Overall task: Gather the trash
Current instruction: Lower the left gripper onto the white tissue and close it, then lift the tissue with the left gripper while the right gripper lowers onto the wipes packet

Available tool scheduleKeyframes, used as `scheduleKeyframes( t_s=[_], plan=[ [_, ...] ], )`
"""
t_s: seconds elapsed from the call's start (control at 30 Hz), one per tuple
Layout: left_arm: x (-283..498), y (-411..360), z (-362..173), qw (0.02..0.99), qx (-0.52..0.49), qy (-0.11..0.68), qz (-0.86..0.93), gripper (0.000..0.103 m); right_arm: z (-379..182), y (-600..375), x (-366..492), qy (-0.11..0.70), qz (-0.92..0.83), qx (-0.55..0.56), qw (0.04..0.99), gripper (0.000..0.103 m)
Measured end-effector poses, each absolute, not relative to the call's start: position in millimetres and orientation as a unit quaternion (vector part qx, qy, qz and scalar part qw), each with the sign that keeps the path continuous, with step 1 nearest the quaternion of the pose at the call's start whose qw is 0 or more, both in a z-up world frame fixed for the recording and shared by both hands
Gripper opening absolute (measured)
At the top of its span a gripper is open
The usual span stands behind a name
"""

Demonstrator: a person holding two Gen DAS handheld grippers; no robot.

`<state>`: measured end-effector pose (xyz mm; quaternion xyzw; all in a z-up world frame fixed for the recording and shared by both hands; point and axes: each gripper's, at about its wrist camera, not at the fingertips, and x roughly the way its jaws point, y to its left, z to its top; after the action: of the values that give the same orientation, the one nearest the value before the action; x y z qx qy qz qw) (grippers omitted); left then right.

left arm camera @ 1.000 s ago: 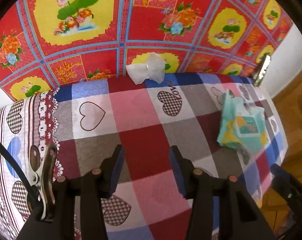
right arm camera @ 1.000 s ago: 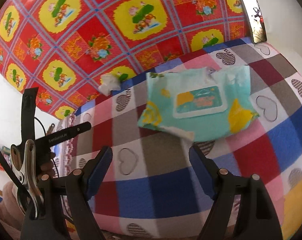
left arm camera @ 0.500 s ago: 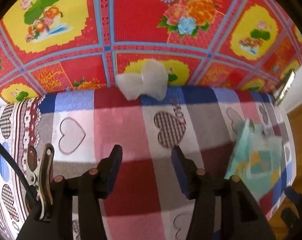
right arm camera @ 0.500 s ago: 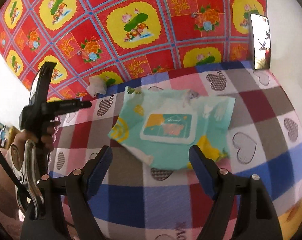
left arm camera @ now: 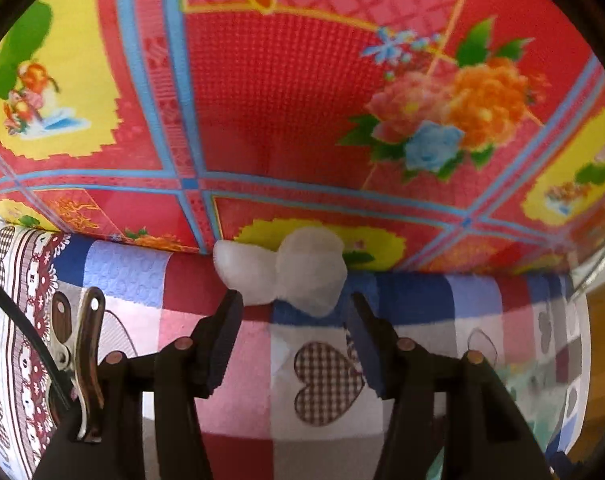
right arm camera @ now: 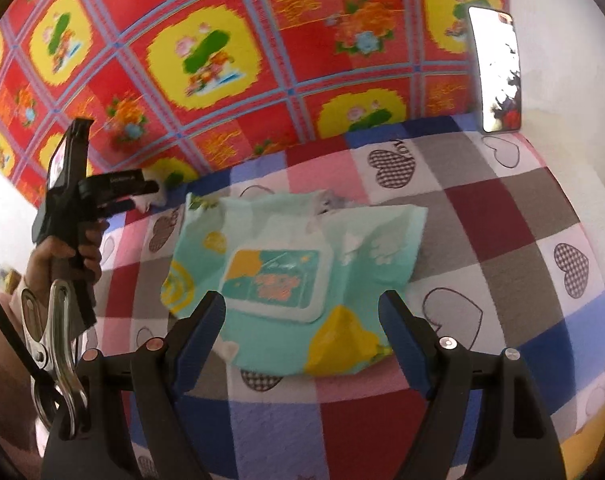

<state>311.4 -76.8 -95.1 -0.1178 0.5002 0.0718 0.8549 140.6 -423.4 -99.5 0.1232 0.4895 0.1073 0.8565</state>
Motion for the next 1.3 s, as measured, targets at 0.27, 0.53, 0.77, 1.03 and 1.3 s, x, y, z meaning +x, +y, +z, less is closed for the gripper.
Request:
scheduleKeyframes(
  t_s=[0.27,0.53,0.77,1.03,1.3],
  plan=[
    [331,-82,-110,0.851,-0.129,0.490,0.140,0.056,-114,-437,151,0.505,0.099,0.135,0.847,0.081],
    [344,-89,-127,0.838,-0.140,0.495,0.184,0.056,-126,-442,157,0.515,0.097,0.147,0.839,0.081],
    [349,-94,-133,0.840,-0.135,0.490,0.190,0.050,-133,-442,160,0.525,0.101,0.161,0.830,0.081],
    [334,-79,-135,0.843,-0.139,0.488,0.180,0.018,-137,-439,162,0.530,0.112,0.176,0.822,0.081],
    [304,-71,-122,0.852,-0.141,0.480,0.157,0.014,-134,-420,161,0.530,0.144,0.166,0.819,0.081]
  ],
)
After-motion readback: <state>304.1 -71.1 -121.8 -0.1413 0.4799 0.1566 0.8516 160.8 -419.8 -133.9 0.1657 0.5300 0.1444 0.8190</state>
